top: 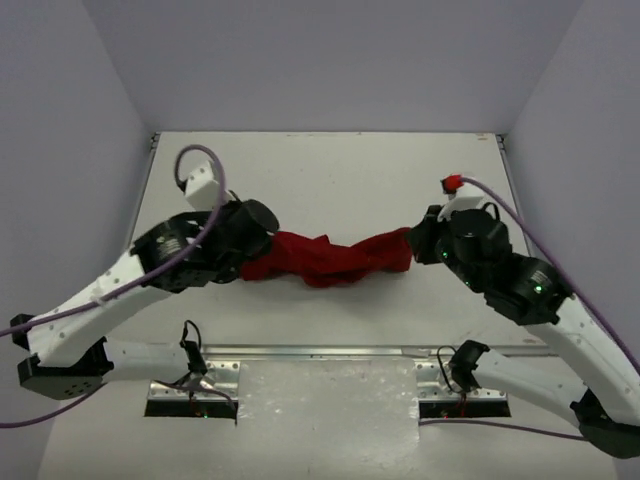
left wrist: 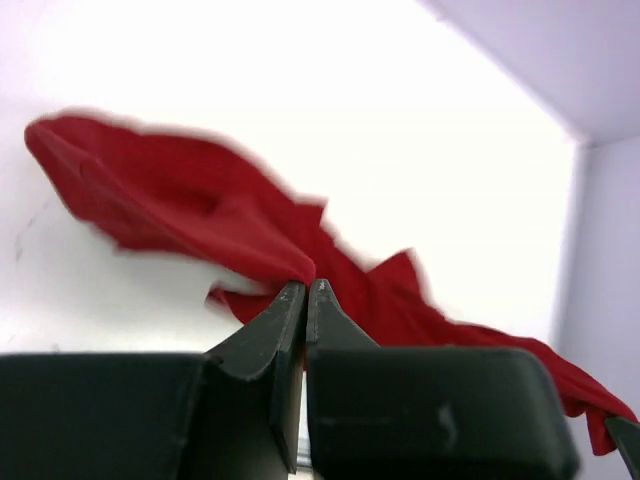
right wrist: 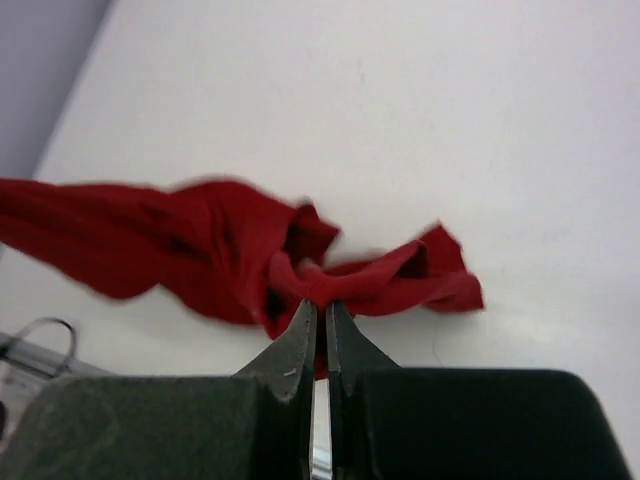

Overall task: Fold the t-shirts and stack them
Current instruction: Flatten out the tshirt

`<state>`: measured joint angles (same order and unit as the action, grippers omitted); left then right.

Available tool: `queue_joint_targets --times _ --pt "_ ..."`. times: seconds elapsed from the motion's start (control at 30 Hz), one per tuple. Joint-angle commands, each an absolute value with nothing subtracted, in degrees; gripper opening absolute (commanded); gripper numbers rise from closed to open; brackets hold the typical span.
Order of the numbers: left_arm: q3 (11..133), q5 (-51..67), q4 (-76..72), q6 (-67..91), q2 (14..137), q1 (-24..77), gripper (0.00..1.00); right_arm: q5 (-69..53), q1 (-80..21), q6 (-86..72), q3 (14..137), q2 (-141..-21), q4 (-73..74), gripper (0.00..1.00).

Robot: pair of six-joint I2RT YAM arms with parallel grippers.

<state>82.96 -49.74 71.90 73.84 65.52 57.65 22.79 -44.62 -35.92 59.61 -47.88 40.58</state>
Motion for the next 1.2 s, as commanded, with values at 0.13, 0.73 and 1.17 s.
queue_joint_targets --times 0.13,0.73,1.17 --pt "126.7 -60.1 73.2 44.6 73.7 56.8 0.0 38.0 -44.7 -23.2 98.7 -52.5 61.1 0.01" --pt "106.4 -65.5 52.5 32.0 59.5 56.9 0.0 32.3 -28.1 -19.9 83.5 -67.0 59.0 0.01" --pt "90.4 -60.5 53.4 43.3 66.3 51.1 0.0 8.7 -34.5 -23.3 72.3 -74.6 41.1 0.56"
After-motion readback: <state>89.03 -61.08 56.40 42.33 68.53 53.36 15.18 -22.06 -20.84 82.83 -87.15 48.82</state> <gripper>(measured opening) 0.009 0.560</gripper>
